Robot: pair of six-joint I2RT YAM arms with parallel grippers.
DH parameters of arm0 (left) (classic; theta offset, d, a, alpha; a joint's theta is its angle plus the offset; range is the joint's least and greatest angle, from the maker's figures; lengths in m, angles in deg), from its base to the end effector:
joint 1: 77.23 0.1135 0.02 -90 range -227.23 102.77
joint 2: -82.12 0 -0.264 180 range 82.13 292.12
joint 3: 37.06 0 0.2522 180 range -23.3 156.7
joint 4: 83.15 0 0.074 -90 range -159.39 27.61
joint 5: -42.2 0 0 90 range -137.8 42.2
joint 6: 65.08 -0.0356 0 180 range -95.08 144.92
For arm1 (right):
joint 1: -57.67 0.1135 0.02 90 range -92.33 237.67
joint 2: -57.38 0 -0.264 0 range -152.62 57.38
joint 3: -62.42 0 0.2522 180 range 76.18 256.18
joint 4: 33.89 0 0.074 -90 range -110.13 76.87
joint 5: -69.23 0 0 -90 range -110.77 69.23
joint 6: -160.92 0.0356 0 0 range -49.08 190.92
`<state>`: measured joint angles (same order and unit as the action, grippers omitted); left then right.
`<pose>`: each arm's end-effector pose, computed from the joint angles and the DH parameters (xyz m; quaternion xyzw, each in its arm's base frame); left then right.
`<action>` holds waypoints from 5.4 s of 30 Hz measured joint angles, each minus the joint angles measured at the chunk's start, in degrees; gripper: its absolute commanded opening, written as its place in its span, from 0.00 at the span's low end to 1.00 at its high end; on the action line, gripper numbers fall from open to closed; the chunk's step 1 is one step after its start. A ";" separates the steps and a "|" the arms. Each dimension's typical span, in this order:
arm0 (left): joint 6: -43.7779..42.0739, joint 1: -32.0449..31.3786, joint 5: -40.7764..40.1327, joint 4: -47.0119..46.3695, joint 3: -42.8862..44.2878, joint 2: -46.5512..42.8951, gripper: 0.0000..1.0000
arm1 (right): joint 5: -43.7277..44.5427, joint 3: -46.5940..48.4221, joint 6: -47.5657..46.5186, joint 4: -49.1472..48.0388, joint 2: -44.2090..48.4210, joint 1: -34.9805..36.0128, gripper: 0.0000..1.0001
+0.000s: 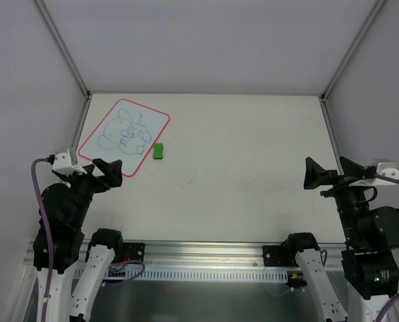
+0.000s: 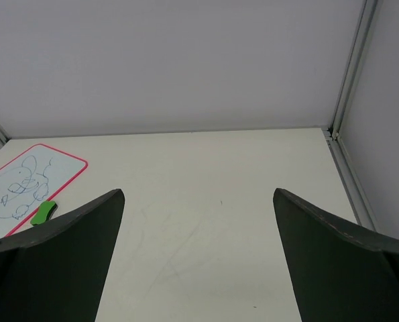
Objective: Erase the whiteboard
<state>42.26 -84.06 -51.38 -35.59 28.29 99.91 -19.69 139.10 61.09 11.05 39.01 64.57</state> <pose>0.0483 -0.0035 0.3803 -0.0867 0.7018 -0.1264 0.6957 0.0086 0.0004 0.4366 -0.0829 0.6144 -0.0259 0.7842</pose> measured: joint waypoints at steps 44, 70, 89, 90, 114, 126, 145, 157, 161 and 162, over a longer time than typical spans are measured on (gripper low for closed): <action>11.76 -10.14 -4.81 -8.68 30.84 96.28 0.74 | -15.08 -21.57 8.48 -2.60 -6.58 0.11 0.99; 9.16 -37.27 -6.82 -9.20 28.68 96.85 0.26 | -14.99 -22.45 8.48 -3.50 -5.62 0.15 0.99; 11.78 -51.58 -8.66 -8.17 28.68 93.81 0.95 | -13.81 -22.51 8.44 -3.50 -4.59 0.17 0.99; 11.74 -51.36 -9.16 -8.04 28.68 92.52 0.95 | -13.79 -22.51 8.44 -3.50 -4.55 0.17 0.99; 5.46 -12.15 -7.30 -8.37 34.12 97.09 0.74 | -15.32 -22.51 8.33 -3.50 -4.44 0.17 0.99; 5.35 -9.03 -3.48 -8.50 36.65 101.92 0.73 | -15.52 -22.56 8.31 -3.50 -4.44 0.17 0.99; 4.07 -6.38 -3.98 -8.35 36.83 100.08 0.67 | -15.56 -23.32 8.31 -3.52 -4.44 0.26 0.99; 4.74 -5.14 -0.70 -9.22 36.48 101.94 0.32 | -15.47 -23.39 8.31 -3.52 -3.30 0.28 0.99; 5.75 -5.49 0.13 -11.02 33.90 100.61 0.23 | -15.43 -23.39 8.31 -3.52 -3.26 0.28 0.99; 6.01 -5.90 0.15 -11.52 33.03 100.15 0.22 | -15.43 -23.39 8.31 -3.54 -3.26 0.28 0.99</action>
<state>48.28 -89.96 -51.22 -47.11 61.32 200.05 -35.12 115.71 69.40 7.51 35.75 64.85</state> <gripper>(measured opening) 0.238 0.991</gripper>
